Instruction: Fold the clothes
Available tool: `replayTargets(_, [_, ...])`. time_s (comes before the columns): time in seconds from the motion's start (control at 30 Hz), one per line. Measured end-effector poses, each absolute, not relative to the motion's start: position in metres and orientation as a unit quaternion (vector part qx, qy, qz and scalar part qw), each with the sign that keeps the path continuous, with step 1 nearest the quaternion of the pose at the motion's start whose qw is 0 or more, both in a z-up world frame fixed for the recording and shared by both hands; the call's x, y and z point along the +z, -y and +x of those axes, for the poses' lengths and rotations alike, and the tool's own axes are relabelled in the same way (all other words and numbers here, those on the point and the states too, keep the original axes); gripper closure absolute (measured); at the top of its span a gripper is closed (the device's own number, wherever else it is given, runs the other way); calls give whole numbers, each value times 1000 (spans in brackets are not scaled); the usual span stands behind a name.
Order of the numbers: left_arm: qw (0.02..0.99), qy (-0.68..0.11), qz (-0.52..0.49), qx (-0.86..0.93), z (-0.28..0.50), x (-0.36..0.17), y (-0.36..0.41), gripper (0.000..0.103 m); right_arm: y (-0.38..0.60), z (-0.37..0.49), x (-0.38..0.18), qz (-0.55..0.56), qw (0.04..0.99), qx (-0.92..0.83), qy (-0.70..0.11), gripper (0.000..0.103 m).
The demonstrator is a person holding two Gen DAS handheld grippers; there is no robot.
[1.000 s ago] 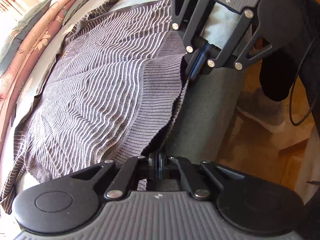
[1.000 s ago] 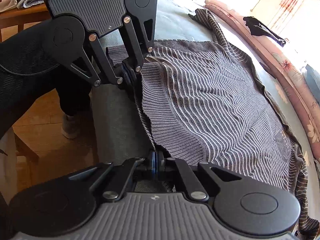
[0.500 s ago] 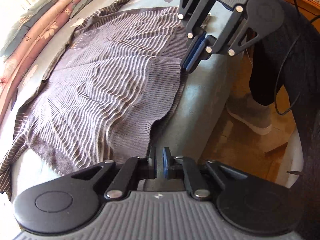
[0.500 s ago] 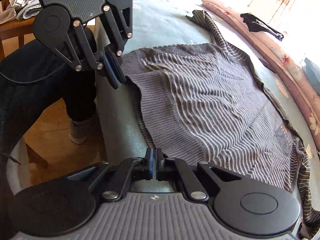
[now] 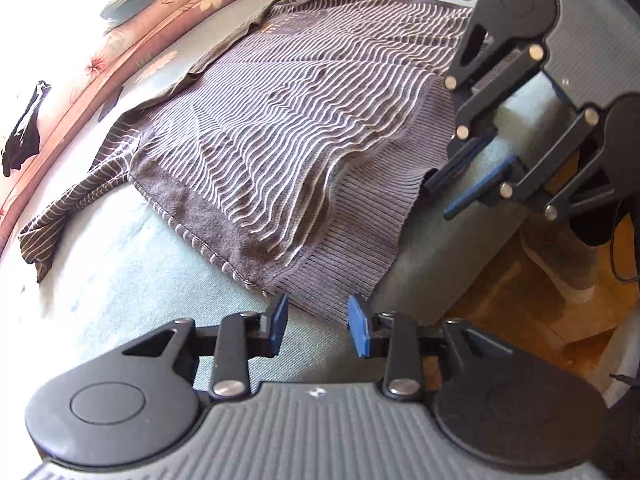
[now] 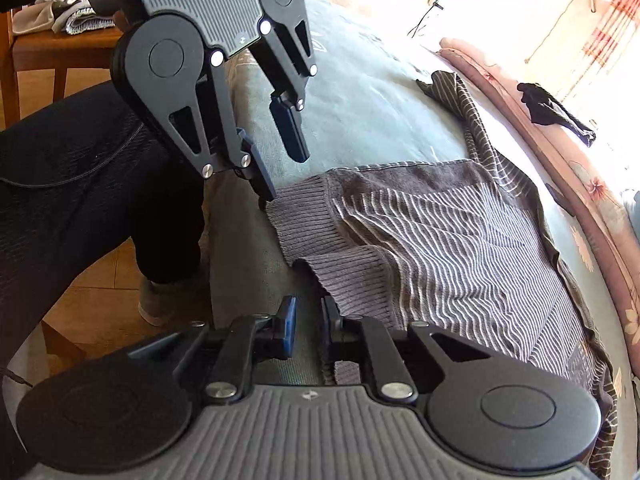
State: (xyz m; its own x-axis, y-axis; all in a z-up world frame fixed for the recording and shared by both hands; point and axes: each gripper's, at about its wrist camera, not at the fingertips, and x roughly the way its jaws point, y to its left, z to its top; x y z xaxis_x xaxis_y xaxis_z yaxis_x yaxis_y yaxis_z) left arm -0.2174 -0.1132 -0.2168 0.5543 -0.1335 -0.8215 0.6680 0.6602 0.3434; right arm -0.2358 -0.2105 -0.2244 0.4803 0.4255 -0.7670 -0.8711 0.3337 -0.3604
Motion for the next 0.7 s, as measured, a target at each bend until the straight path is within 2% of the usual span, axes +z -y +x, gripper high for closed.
replayTargets(0.17, [816,-381,330,-284,-226,-219,117,66,200,-226,-234,-391,769,411,-294,83])
replayTargets(0.33, [817,-352,349,-296,-225,-232,136,64,201,-225,-225,-388,787,397,-269,72])
replayTargets(0.5, [831,-328,366,-260,-210,-241,143,64,203,-220,-219,-387,798,383,-257,72])
replayTargets(0.57, [839,-333,361,-233,-203,-237,134,66,204,-218,-217,-390,802,377,-252,72])
replayTargets(0.63, [848,-343,336,-224,-197,-231,122,66,206,-217,-217,-388,804,374,-251,64])
replayTargets(0.7, [853,-359,316,-208,-190,-230,112,65,207,-216,-217,-385,805,374,-253,61])
